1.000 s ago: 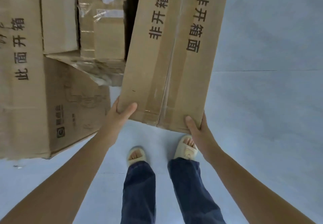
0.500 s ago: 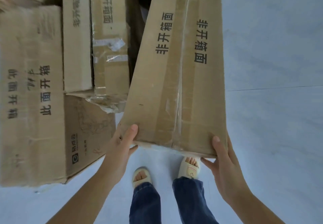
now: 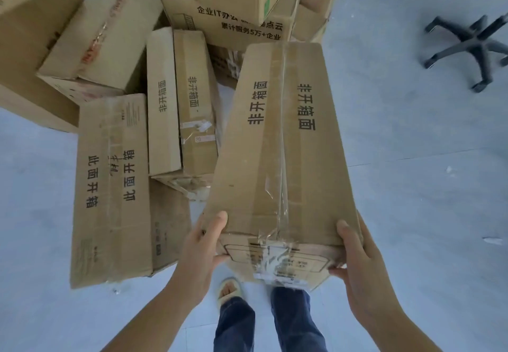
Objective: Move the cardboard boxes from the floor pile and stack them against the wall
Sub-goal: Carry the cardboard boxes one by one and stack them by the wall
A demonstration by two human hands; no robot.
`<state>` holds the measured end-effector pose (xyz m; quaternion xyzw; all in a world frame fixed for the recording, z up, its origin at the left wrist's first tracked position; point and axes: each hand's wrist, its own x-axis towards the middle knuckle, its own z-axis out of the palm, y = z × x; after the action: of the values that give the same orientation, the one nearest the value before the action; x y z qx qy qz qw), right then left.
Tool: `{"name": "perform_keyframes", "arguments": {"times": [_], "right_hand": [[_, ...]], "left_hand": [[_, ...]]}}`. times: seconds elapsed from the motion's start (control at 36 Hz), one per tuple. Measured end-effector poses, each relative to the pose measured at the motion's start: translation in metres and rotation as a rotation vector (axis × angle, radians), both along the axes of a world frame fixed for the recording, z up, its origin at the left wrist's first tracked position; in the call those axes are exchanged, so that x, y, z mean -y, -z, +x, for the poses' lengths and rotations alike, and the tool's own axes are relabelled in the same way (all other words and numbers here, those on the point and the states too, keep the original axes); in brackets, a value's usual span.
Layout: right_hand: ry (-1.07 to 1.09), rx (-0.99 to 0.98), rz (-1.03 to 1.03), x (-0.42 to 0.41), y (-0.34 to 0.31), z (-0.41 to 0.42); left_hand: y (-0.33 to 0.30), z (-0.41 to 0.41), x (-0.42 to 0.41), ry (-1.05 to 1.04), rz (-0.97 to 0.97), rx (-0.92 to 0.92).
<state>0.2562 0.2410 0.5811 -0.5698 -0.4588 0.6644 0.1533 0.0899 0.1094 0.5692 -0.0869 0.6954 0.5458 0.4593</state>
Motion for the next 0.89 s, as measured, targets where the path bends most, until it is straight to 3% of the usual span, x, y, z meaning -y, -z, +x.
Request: {"name": "perform_keyframes", "arguments": {"times": [0.28,0.5,0.89], "right_hand": [[-0.060,-0.039,0.164,0.036,-0.087,0.041],[-0.216,-0.131,0.256,0.034,-0.135,0.093],[-0.499,-0.281,0.309,0.006,-0.179,0.218]], "left_hand": [[-0.081,0.049,0.048,0.002,0.087,-0.077],[-0.121,0.115,0.062,-0.168,0.201,-0.083],[-0.170,0.299,0.066,-0.481,0.291,-0.263]]}}
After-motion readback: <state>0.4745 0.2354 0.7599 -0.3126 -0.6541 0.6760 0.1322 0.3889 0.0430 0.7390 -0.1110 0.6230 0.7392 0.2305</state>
